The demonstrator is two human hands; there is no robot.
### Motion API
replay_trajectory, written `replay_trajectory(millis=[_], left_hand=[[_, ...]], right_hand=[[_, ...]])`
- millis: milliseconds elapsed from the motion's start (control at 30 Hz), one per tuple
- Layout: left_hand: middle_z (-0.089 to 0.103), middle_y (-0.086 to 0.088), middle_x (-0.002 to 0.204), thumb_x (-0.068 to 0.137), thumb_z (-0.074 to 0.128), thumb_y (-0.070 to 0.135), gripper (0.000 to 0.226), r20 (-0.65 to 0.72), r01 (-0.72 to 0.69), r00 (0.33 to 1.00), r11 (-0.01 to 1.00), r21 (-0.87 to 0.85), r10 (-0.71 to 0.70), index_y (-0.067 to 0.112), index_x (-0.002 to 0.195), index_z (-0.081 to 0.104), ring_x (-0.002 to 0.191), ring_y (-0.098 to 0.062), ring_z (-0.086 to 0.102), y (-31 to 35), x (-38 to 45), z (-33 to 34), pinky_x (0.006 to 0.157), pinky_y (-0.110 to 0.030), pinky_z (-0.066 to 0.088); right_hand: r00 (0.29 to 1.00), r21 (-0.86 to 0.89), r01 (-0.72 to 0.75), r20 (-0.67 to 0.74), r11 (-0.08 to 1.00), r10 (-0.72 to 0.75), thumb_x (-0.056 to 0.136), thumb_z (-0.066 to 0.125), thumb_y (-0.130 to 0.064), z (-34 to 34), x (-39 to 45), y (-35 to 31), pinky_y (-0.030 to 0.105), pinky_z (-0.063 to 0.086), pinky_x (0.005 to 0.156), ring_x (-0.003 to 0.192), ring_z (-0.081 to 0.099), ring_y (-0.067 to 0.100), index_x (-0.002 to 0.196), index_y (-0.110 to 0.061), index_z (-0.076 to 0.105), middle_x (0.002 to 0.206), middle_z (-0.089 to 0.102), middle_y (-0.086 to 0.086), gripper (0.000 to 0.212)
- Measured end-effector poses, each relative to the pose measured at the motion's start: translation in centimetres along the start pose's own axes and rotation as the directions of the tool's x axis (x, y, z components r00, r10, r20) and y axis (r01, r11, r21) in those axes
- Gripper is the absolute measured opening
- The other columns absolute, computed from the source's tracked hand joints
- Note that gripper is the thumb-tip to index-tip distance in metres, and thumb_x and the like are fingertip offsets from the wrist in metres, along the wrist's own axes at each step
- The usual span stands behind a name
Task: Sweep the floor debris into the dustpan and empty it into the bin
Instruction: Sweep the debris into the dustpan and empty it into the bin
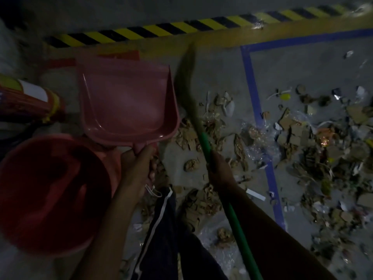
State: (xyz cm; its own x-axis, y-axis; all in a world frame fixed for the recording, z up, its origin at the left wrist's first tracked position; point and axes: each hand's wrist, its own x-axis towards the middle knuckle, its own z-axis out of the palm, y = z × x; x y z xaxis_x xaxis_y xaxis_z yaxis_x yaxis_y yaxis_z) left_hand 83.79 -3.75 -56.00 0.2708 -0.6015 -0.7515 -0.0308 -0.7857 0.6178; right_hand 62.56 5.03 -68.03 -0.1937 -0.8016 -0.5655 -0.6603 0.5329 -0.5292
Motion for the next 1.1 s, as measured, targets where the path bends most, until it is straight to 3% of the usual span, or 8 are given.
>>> replay_trajectory(millis=[167,233,400,533,700,800,967,1100], left_hand=[[0.047,-0.002,0.042,0.091,0.058,0.015,0.033,-0.008,-0.019,1.000,1.000,0.010,0.019,0.013,0.060,0.047,0.029,-0.012,0.033,-0.8,-1.3,-0.3,0.042,-0.019,0.029],[0.046,-0.003,0.042,0.093,0.058,0.013,0.036,-0.010,-0.036,0.999,0.999,-0.002,0.036,0.012,0.060,0.045,0.028,-0.012,0.032,-0.6,-1.6,-0.3,0.038,-0.017,0.029],[0.046,-0.001,0.041,0.093,0.058,0.014,0.033,-0.001,-0.112,0.994,0.993,0.034,0.113,0.010,0.062,0.046,0.027,-0.013,0.033,-1.1,-1.3,-0.5,0.035,-0.016,0.028],[0.048,0.000,0.043,0.091,0.059,0.016,0.031,0.020,-0.090,0.996,0.995,0.038,0.089,0.012,0.062,0.048,0.030,-0.013,0.035,-2.0,-0.7,-0.5,0.038,-0.016,0.027],[0.048,-0.001,0.045,0.088,0.059,0.019,0.029,0.033,-0.072,0.997,0.997,0.040,0.071,0.015,0.062,0.047,0.031,-0.014,0.035,-3.0,-0.2,-1.2,0.043,-0.018,0.027],[0.050,-0.001,0.048,0.087,0.060,0.023,0.021,0.029,-0.043,0.999,0.997,0.067,0.041,0.013,0.072,0.048,0.031,-0.013,0.037,-3.7,0.1,-2.1,0.041,-0.017,0.029],[0.050,0.002,0.047,0.085,0.063,0.031,0.032,0.030,0.029,0.999,0.998,0.056,-0.030,0.020,0.059,0.047,0.032,-0.013,0.037,-5.0,0.2,-3.9,0.046,-0.016,0.029],[0.047,0.005,0.038,0.095,0.057,0.020,0.026,-0.011,-0.071,0.997,0.992,0.104,0.072,0.011,0.073,0.047,0.026,-0.008,0.035,-4.6,-0.6,-5.5,0.035,-0.012,0.030]], right_hand=[[0.981,0.029,-0.196,0.012,0.980,0.195,0.099,0.050,-0.014,-0.8,-1.4,3.2,0.026,0.046,0.075,0.095,0.057,0.015,0.137,-0.013,0.046,0.120,0.055,0.006,0.038],[0.947,0.122,-0.312,-0.033,0.942,0.318,0.099,0.049,-0.018,-2.3,-2.1,4.9,0.034,0.055,0.071,0.090,0.061,0.016,0.133,-0.015,0.047,0.117,0.056,0.006,0.034],[0.733,0.298,-0.618,-0.117,0.728,0.670,0.096,0.049,-0.005,-5.7,-2.8,10.0,0.025,0.047,0.037,0.068,0.066,0.030,0.122,-0.008,0.047,0.097,0.059,0.016,0.026],[0.634,0.303,-0.632,-0.329,0.714,0.700,0.088,0.055,-0.006,-6.8,-3.0,13.0,0.047,0.059,0.051,0.075,0.067,0.037,0.105,-0.013,0.047,0.105,0.060,0.019,0.020],[0.785,0.268,-0.374,-0.418,0.888,0.457,0.099,0.046,-0.013,-4.7,-5.3,9.5,0.037,0.053,0.044,0.068,0.063,0.027,0.114,-0.016,0.044,0.103,0.057,0.013,0.015],[0.892,0.235,-0.177,-0.372,0.956,0.257,0.100,0.043,-0.017,-1.1,-6.3,6.5,0.041,0.058,0.064,0.083,0.062,0.021,0.124,-0.026,0.043,0.112,0.054,0.003,0.025],[0.998,-0.006,0.042,-0.037,0.999,-0.043,0.095,0.050,-0.006,5.5,-6.9,0.8,0.031,0.044,0.074,0.097,0.057,0.029,0.143,-0.004,0.038,0.131,0.049,0.015,0.049],[0.987,-0.125,-0.015,0.156,0.992,0.034,0.095,0.052,-0.007,8.8,-7.4,-0.6,0.032,0.042,0.076,0.112,0.057,0.034,0.148,-0.007,0.033,0.146,0.039,0.014,0.057]])
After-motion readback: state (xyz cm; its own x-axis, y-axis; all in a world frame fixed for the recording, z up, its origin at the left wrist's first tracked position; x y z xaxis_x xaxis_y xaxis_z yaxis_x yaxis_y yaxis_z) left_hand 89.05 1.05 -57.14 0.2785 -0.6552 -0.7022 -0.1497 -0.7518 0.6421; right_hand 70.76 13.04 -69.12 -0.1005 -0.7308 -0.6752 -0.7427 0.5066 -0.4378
